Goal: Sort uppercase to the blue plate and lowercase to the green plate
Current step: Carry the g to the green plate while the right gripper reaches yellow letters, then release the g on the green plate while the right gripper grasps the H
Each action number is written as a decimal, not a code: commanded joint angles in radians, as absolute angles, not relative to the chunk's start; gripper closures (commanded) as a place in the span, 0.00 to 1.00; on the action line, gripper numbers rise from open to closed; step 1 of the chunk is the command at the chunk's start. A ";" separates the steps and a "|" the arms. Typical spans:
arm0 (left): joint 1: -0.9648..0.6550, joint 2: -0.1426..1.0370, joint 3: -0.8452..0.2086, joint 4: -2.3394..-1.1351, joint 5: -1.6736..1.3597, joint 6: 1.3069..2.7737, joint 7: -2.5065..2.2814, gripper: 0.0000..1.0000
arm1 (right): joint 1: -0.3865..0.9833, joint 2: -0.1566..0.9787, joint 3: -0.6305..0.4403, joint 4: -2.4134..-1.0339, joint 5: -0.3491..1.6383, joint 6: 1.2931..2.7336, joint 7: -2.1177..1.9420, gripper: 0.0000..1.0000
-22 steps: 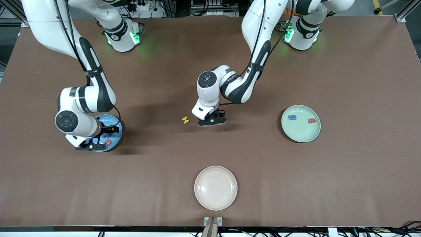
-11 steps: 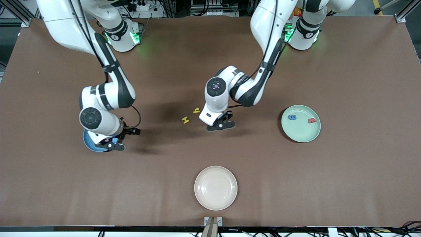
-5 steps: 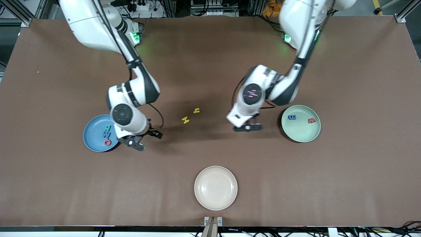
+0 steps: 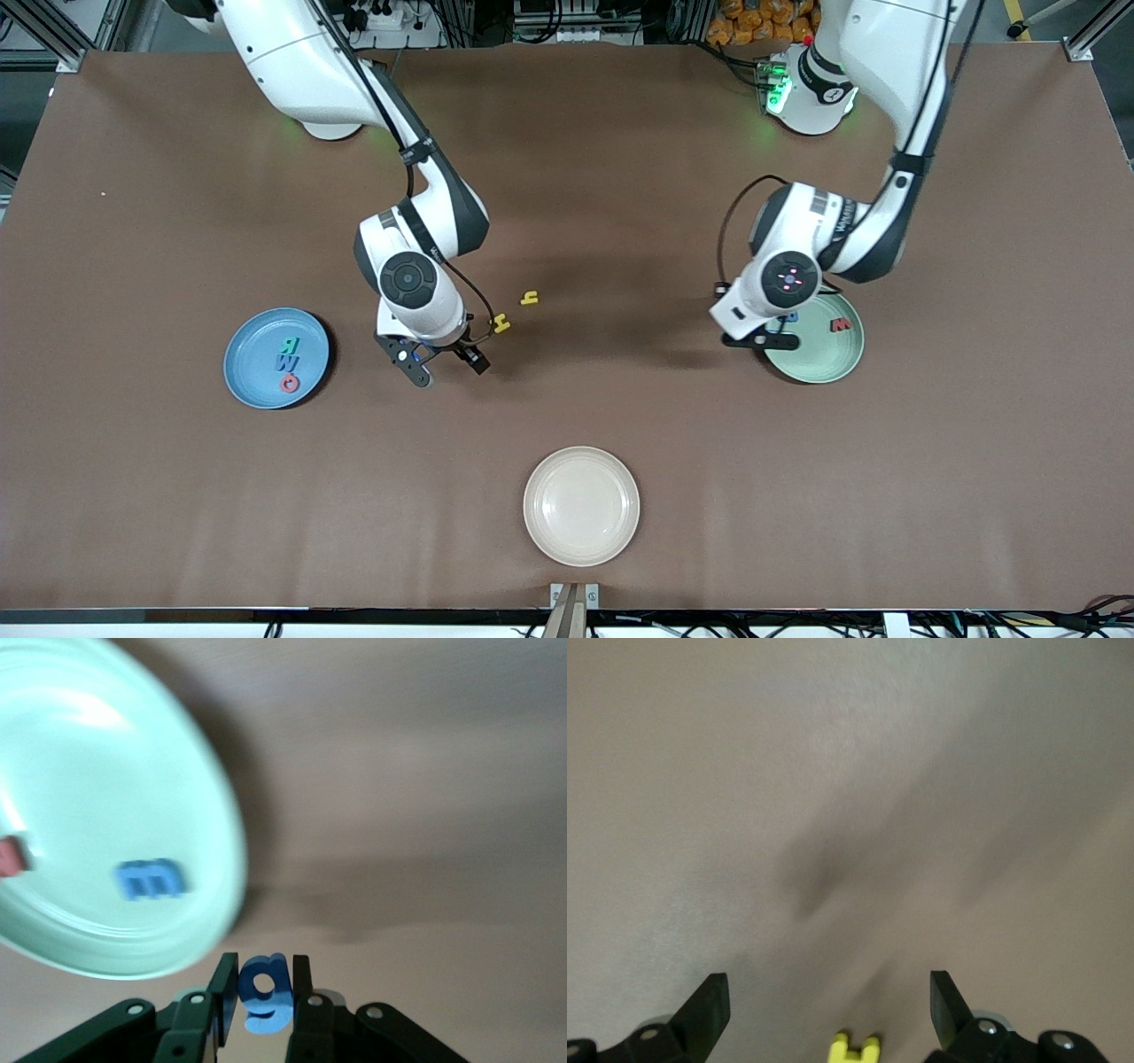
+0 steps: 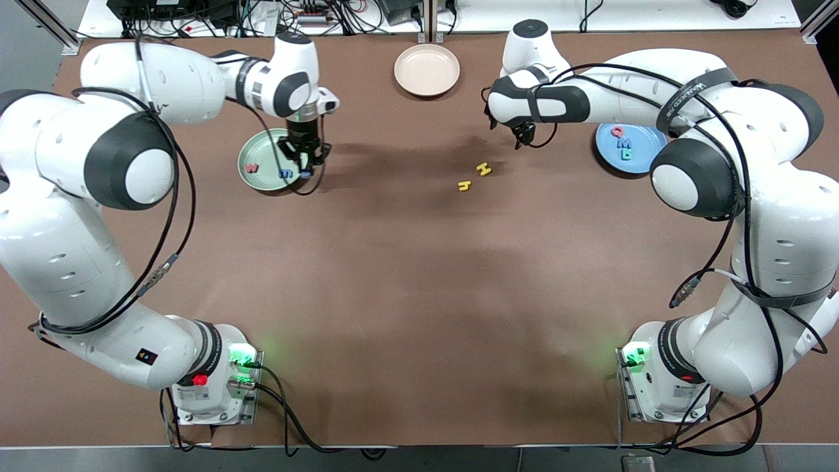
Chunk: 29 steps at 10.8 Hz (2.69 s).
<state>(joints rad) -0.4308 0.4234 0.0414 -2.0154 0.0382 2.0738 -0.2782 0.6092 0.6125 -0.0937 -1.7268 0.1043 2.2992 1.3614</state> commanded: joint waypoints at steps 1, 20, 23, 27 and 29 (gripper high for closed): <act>-0.373 0.382 0.021 -2.049 0.118 2.071 -0.217 0.89 | 0.614 0.635 -0.080 -1.729 0.135 2.351 1.495 0.00; -0.271 0.368 -0.172 -1.968 -0.084 2.095 -0.595 0.09 | 0.649 0.607 -0.002 -1.908 0.123 2.539 1.677 0.00; -0.273 0.367 -0.173 -1.959 -0.172 2.095 -0.687 0.09 | 0.650 0.589 -0.002 -1.908 0.123 2.531 1.677 0.18; -0.267 0.364 -0.173 -1.959 -0.225 2.097 -0.716 0.07 | 0.655 0.589 -0.002 -1.914 0.111 2.531 1.677 0.80; -0.267 0.367 -0.173 -1.956 -0.227 2.100 -0.716 0.03 | 0.657 0.589 -0.002 -1.925 0.091 2.534 1.677 0.86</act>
